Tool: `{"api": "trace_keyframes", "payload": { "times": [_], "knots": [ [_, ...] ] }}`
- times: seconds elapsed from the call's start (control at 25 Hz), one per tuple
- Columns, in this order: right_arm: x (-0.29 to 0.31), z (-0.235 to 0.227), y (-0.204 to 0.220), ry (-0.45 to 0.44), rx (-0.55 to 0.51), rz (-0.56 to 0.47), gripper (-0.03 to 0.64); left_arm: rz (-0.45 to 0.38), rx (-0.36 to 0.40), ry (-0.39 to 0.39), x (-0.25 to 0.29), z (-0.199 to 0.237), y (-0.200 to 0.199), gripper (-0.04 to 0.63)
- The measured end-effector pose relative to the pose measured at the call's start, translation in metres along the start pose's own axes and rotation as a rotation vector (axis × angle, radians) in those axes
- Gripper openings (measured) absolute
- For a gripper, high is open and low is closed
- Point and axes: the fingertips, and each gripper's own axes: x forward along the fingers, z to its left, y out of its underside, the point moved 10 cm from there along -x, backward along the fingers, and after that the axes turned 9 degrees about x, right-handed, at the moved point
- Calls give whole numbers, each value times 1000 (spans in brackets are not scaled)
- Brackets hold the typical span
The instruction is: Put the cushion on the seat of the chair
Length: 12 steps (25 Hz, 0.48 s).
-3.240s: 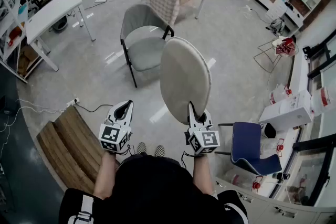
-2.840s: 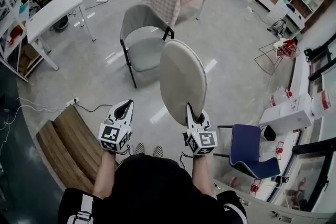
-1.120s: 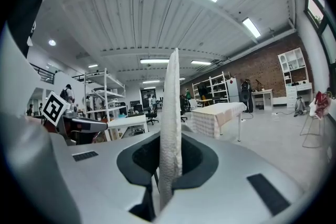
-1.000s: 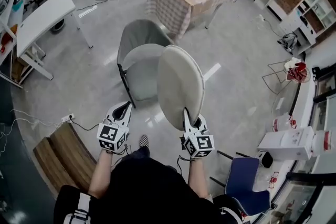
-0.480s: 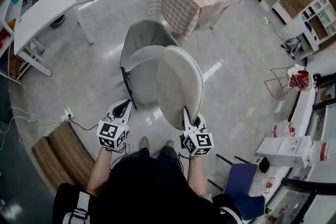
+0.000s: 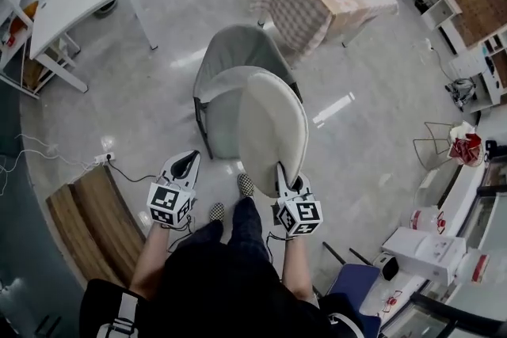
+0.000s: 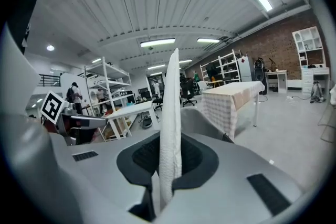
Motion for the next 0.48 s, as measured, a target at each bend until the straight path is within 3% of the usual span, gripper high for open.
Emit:
{"api": "trace_keyframes", "payload": {
  "times": [0.48],
  "knots": [
    [105, -58, 15, -119, 8, 195, 57, 68, -99, -137, 67, 25, 30, 20]
  ]
}}
